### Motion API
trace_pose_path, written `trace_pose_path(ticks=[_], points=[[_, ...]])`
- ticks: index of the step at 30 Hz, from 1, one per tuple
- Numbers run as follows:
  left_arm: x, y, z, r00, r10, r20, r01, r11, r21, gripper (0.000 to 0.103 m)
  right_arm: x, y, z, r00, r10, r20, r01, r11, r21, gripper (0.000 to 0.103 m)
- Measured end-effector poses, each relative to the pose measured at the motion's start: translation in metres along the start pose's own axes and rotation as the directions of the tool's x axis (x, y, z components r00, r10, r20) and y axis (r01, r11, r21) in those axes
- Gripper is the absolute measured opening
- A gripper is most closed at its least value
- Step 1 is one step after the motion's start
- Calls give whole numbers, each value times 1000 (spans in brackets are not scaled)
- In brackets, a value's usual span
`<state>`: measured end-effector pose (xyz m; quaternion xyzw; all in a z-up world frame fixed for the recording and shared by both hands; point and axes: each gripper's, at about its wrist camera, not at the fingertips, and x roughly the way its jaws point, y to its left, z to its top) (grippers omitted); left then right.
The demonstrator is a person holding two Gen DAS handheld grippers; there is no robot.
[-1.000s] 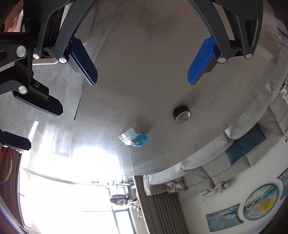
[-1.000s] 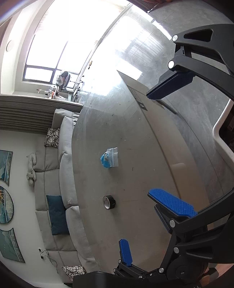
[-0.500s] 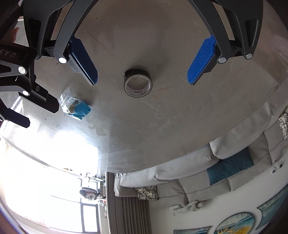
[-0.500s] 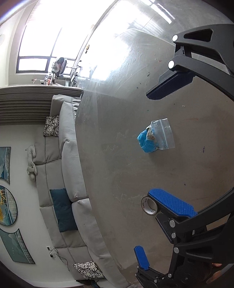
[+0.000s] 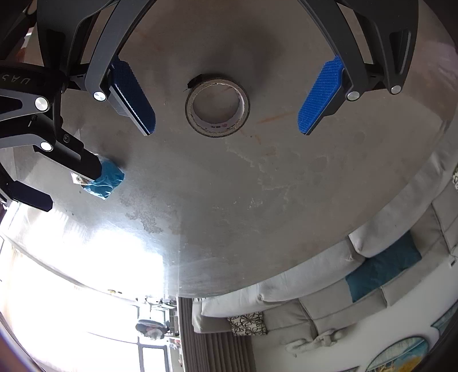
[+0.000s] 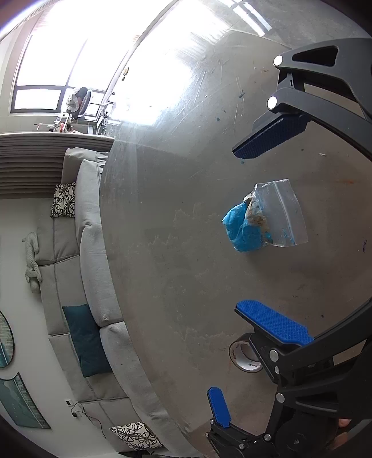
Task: Collect trash
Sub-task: 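Grasp the black tape roll by its rim with the left gripper, then grasp the blue glove in a zip bag with the right gripper while left holds the tape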
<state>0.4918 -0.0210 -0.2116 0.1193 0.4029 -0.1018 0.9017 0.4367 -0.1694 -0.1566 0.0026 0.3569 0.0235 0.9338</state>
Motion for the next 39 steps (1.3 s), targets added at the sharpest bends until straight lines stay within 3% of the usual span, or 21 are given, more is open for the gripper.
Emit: trace_pose_path(ticks=[4, 7, 13, 15, 17, 23, 31, 34, 36, 39], points=[[23, 3, -4, 996, -34, -88, 33, 999, -13, 95, 6, 3, 2, 1000, -10, -14, 10, 1000, -30, 98], [30, 14, -4, 991, -85, -105, 77, 994, -78, 94, 4, 3, 1, 1000, -8, -14, 8, 1000, -26, 98], [30, 11, -4, 992, -82, -95, 75, 995, -72, 91, 1, -6, 2, 1000, -10, -22, 9, 1000, -7, 98], [24, 7, -8, 992, -100, -73, 97, 994, -44, 79, -2, -8, 1, 1000, -19, -17, 19, 1000, -11, 98], [18, -2, -8, 989, -136, -61, 137, 991, 8, 48, -3, -8, 2, 1000, -23, -19, 23, 1000, -13, 98], [11, -12, -3, 992, -92, -87, 95, 995, 28, 48, 7, -6, 0, 998, -46, -51, 45, 999, -24, 98], [-16, 19, 9, 998, -55, -15, 55, 998, -28, 48, 27, -8, -3, 995, -49, -88, 48, 999, -13, 98], [-17, 24, 9, 999, -41, -8, 41, 998, -38, 48, 42, -8, -4, 988, -55, -142, 53, 998, -17, 98], [-15, 23, 8, 1000, -29, -12, 29, 999, -35, 48, 52, -9, -5, 980, -44, -195, 44, 999, -7, 86], [-12, 17, 2, 999, -38, -26, 37, 999, -32, 48, 54, -10, -2, 980, -43, -194, 46, 999, 14, 71]])
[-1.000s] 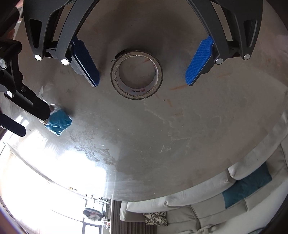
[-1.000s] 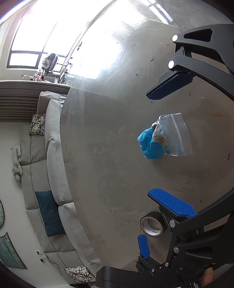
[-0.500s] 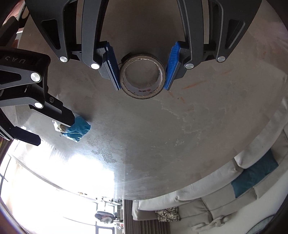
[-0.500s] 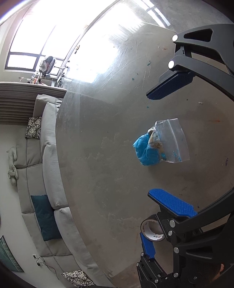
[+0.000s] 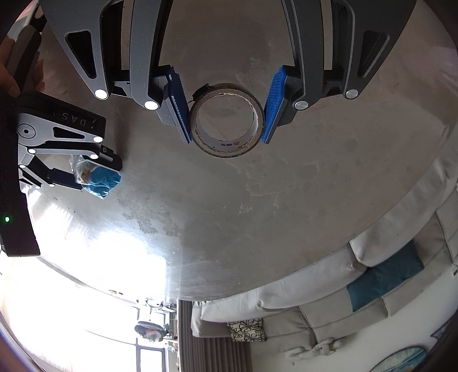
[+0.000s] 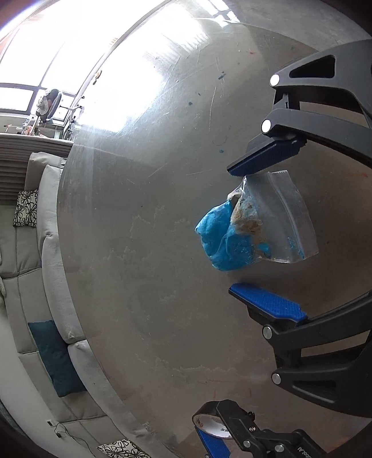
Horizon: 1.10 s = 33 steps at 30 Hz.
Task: Collect trash
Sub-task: 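Grasp the blue glove in a zip bag with the right gripper while left holds the tape, then carry tape roll and glove bag over the bin and open both grippers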
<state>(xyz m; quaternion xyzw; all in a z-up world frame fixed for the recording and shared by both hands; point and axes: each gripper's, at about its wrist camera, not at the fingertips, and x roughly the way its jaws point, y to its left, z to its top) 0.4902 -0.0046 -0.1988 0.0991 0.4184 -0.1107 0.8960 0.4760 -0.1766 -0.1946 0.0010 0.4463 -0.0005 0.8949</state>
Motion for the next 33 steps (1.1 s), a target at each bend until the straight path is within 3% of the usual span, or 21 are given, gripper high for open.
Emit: trace_pose_path(ticks=[7, 8, 9, 10, 15, 20, 23, 28, 33], points=[[-4, -1, -3, 1000, -7, 14, 6, 1000, 11, 48, 2, -1, -3, 1000, 4, 8, -4, 1000, -7, 67], [-6, -1, -3, 1000, -6, 19, 6, 1000, 10, 48, 0, 0, -3, 1000, 13, 15, -13, 1000, -11, 58], [-8, -1, -3, 1000, -8, 22, 8, 1000, 7, 48, -3, 5, -3, 1000, 25, 20, -24, 999, -30, 42], [-10, -3, -3, 1000, -9, 24, 9, 1000, 5, 48, -3, 8, -4, 1000, 8, 17, -7, 999, -50, 39], [-29, -7, -2, 999, -10, 52, 9, 1000, 5, 48, -17, 17, -11, 1000, 2, 18, -1, 997, -75, 36], [-62, -19, -6, 996, -26, 90, 27, 1000, -4, 48, -62, 18, -29, 995, 49, 82, -41, 995, -88, 36], [-88, -32, -25, 992, -31, 124, 33, 999, -11, 48, -95, 18, -46, 989, 88, 121, -78, 994, -82, 36], [-118, -48, -82, 986, -101, 129, 118, 985, -124, 48, -151, 9, -92, 979, 109, 174, -102, 994, -50, 36], [-155, -83, -125, 975, -149, 162, 163, 984, -77, 48, -201, -11, -147, 977, 53, 205, -45, 998, -40, 36]])
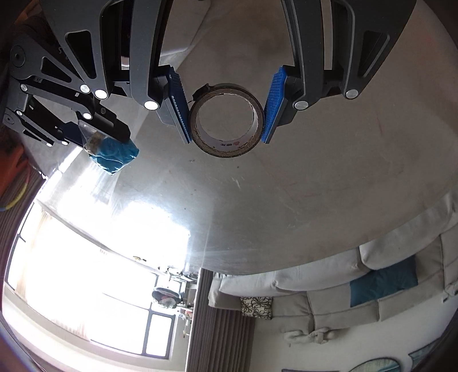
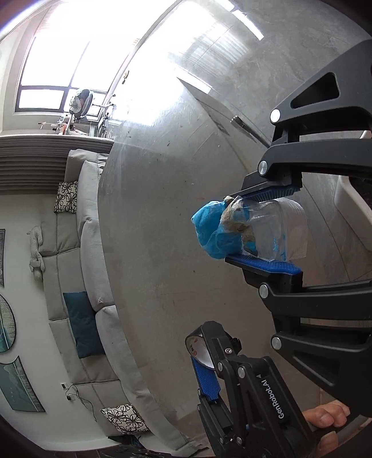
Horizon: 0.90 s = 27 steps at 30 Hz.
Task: Collect trash
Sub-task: 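Carry tape roll and glove bag over the bin and open both grippers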
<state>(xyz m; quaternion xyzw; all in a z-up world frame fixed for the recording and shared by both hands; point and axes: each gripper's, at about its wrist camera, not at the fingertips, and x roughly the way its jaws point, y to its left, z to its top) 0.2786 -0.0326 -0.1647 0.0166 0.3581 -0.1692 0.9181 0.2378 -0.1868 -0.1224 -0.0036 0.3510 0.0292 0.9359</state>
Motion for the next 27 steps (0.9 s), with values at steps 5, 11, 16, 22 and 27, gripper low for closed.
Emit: trace_pose_path(ticks=[5, 11, 16, 22, 27], points=[[-34, -49, -37, 998, -64, 27, 61, 993, 104, 48, -41, -20, -50, 997, -71, -20, 72, 996, 61, 36], [-39, -101, -92, 985, -168, -37, 172, 960, 219, 48, -75, -38, -108, 984, -164, -63, 171, 977, 125, 36], [-25, -131, -119, 978, -183, -104, 207, 923, 324, 48, -85, -53, -141, 971, -209, -113, 228, 956, 187, 36], [0, -159, -144, 950, -221, -221, 294, 871, 394, 48, -87, -65, -161, 958, -247, -145, 275, 933, 230, 36], [14, -181, -164, 930, -207, -304, 335, 817, 470, 49, -93, -77, -174, 951, -262, -163, 296, 926, 237, 36]])
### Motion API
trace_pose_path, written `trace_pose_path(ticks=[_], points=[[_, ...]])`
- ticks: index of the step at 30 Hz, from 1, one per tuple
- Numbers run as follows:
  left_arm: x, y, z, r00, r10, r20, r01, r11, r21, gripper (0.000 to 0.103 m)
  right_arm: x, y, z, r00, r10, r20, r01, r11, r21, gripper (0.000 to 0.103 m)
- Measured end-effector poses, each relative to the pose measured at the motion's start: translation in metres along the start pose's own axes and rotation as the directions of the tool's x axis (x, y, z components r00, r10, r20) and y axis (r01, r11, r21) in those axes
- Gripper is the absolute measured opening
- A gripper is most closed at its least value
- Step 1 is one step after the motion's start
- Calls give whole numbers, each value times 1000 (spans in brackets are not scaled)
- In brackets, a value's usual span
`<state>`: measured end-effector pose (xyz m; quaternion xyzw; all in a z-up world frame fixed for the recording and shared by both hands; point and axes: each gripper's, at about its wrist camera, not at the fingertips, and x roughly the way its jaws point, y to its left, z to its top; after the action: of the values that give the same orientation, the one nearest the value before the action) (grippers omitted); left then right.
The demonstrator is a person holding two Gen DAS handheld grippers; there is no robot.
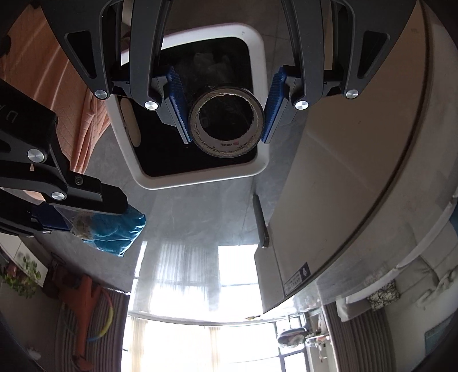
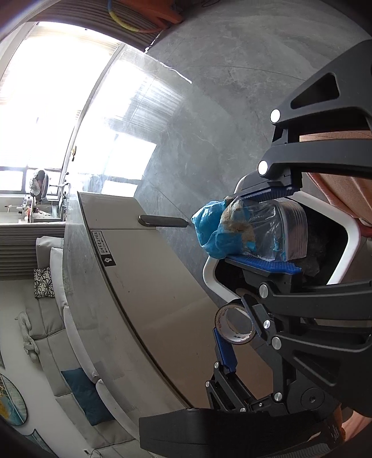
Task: Collect trash
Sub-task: 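Carry tape roll and glove bag over the bin and open both grippers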
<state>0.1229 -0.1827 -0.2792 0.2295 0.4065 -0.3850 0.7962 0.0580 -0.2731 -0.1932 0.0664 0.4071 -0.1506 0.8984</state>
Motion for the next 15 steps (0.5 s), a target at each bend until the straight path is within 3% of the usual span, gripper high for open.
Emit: trace_pose_path(ticks=[1, 2, 3, 6, 15], points=[[6, -3, 1, 999, -24, -39, 24, 1000, 14, 59, 0, -2, -2, 1000, -3, -3, 3, 1000, 1, 36], [10, -5, 2, 998, -9, -61, 11, 1000, 25, 93, 0, -3, -4, 1000, -6, -5, 6, 1000, 2, 36], [12, -7, 1, 998, 40, -56, -38, 999, 36, 98, 0, -4, -5, 1000, -9, -10, 9, 1000, 0, 36], [13, -16, -1, 992, 125, -26, -122, 988, 99, 98, 3, -6, -6, 1000, -11, -17, 11, 1000, 2, 36], [4, 5, 5, 995, 97, -15, -97, 995, 11, 98, 6, -4, -7, 1000, 0, -29, 0, 1000, -1, 36]])
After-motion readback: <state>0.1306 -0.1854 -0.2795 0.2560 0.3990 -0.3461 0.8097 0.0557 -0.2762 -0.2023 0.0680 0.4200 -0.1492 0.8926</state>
